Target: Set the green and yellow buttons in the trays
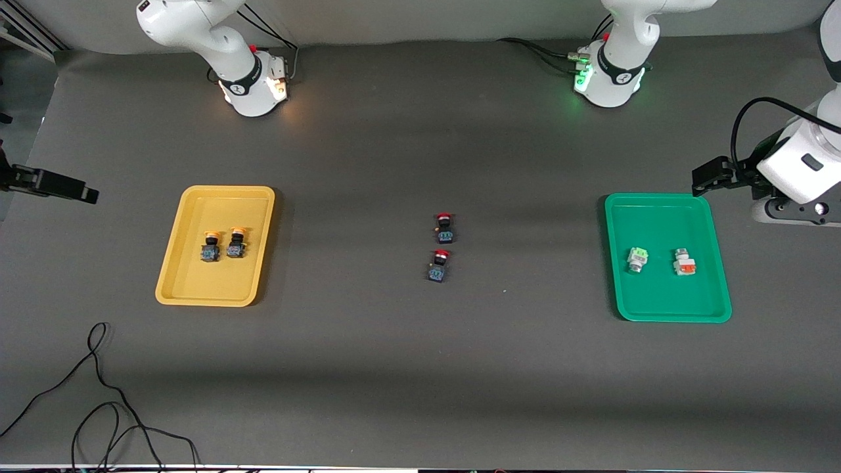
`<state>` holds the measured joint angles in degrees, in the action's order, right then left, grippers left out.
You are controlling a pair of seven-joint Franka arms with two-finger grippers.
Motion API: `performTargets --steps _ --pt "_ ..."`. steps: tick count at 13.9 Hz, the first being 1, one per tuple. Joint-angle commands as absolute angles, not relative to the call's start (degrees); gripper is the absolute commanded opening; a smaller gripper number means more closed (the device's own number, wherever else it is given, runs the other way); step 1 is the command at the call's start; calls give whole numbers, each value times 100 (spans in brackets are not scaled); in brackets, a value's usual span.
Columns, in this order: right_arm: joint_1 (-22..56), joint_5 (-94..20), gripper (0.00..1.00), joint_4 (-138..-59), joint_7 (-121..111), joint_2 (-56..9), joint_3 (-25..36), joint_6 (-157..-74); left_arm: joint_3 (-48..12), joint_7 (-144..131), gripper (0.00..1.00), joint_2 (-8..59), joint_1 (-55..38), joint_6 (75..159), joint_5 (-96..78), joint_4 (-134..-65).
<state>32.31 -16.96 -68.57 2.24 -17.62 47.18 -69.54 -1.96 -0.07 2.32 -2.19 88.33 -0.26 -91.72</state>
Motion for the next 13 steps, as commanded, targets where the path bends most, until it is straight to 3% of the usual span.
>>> performTargets --steps 1,4,8,13 --pt "2375 -1058 100 -6820 554 -1372 3379 -6803 -123 -9 100 158 -308 8736 -44 -9167" --pt "1269 -800 100 -6969 545 -1161 1999 -6838 -123 -9 100 158 -308 8736 -44 -9167" --pt "590 -510 100 -8012 510 -389 1197 -7407 -123 -9 100 158 -308 8736 -44 -9167" --pt "107 -229 100 -9648 422 693 617 -8480 -123 -9 100 158 -308 8736 -44 -9167"
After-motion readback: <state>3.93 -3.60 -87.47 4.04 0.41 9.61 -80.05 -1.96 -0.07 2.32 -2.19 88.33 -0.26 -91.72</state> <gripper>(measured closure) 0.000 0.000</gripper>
